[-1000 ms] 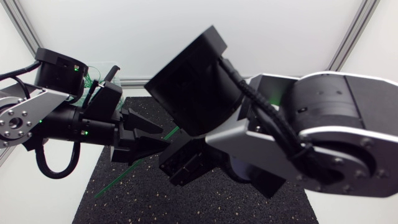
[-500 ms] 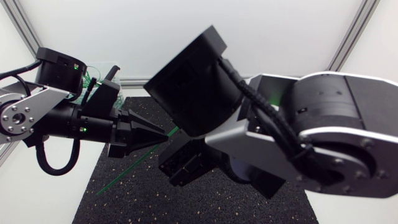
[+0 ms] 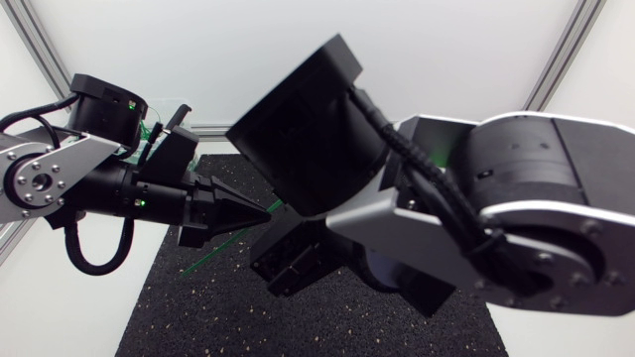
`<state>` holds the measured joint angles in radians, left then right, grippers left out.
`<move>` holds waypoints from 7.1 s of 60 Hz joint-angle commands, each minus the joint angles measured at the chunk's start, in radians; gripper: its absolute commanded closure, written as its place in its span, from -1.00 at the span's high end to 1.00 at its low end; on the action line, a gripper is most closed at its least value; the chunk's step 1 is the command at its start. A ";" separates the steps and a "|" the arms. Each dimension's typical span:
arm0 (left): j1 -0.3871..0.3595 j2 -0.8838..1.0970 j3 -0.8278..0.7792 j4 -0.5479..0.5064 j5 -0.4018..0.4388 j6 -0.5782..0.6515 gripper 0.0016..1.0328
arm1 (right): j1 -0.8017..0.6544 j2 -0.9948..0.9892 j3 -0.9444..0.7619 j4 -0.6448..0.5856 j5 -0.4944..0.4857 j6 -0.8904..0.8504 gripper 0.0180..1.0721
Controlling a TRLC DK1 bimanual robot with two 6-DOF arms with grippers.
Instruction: Take a green cable tie from the red box, thread the tail through the head to close it, then place it in the transparent bin on the left.
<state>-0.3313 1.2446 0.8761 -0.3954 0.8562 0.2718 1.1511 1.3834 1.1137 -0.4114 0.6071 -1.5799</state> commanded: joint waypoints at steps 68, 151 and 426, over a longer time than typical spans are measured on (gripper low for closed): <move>0.084 -0.132 -0.355 0.957 0.053 -0.648 -0.93 | -0.373 -0.098 0.063 -0.040 -0.445 0.733 0.11; 0.005 -0.040 -0.378 1.184 -0.062 -0.839 -0.93 | -0.510 0.302 0.167 0.025 -1.609 1.426 -0.24; 0.031 -0.050 -0.276 0.851 0.264 -0.773 -0.55 | -0.475 0.252 0.043 -0.302 -1.603 1.114 -0.89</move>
<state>-0.2962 1.1793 0.6159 0.4450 1.1191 -0.4782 0.6666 1.6360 1.1740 -0.7139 -0.9844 -0.4500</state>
